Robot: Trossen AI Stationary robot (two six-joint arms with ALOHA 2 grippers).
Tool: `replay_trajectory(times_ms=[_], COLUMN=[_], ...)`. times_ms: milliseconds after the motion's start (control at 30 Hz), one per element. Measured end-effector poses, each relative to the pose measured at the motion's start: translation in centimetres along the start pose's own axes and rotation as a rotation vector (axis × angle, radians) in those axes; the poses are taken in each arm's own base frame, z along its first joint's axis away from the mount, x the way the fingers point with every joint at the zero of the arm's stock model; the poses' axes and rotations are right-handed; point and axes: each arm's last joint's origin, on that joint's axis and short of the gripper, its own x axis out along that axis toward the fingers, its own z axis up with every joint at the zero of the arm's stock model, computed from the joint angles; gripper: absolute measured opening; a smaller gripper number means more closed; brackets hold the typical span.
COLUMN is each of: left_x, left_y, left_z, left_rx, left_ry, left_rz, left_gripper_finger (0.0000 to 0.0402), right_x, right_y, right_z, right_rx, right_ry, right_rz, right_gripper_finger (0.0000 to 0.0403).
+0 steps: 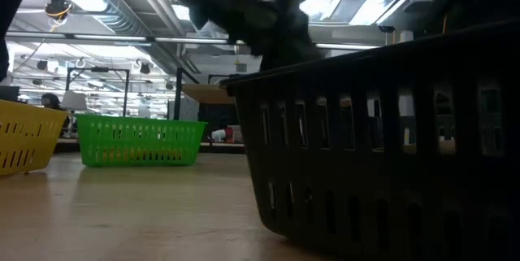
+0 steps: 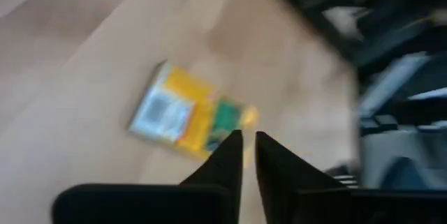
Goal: Pick & Place Office Desk Supplies
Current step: Put the crayon box into the black basket
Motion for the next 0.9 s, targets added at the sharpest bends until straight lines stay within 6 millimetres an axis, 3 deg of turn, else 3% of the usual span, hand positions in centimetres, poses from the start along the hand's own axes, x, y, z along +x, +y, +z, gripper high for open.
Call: replay_trajectory(times_ms=[233, 467, 667, 900], left_x=[-5.8, -11.3, -13.6, -13.8], left_y=[-3.1, -5.5, -5.6, -6.0], left_z=[3.4, 4.8, 4.1, 3.4], left_rx=[0.056, 0.109, 0.110, 0.115], left_ry=[-0.113, -0.223, -0.190, -0.158], left_rz=[-0.190, -0.230, -0.115, -0.089], left_gripper_finger=[0.0109, 0.0158, 0.0166, 0.0166], right_x=[4.4, 8.3, 9.3, 8.8], right_y=[-0.6, -1.1, -1.5, -2.4], right_z=[-3.4, -4.2, -4.4, -5.3], right_rx=[0.110, 0.152, 0.151, 0.109], right_ry=[-0.004, -0.054, -0.046, 0.014], right_rz=[-0.060, -0.102, -0.145, -0.215], right_gripper_finger=[0.0228, 0.0229, 0.0229, 0.0229])
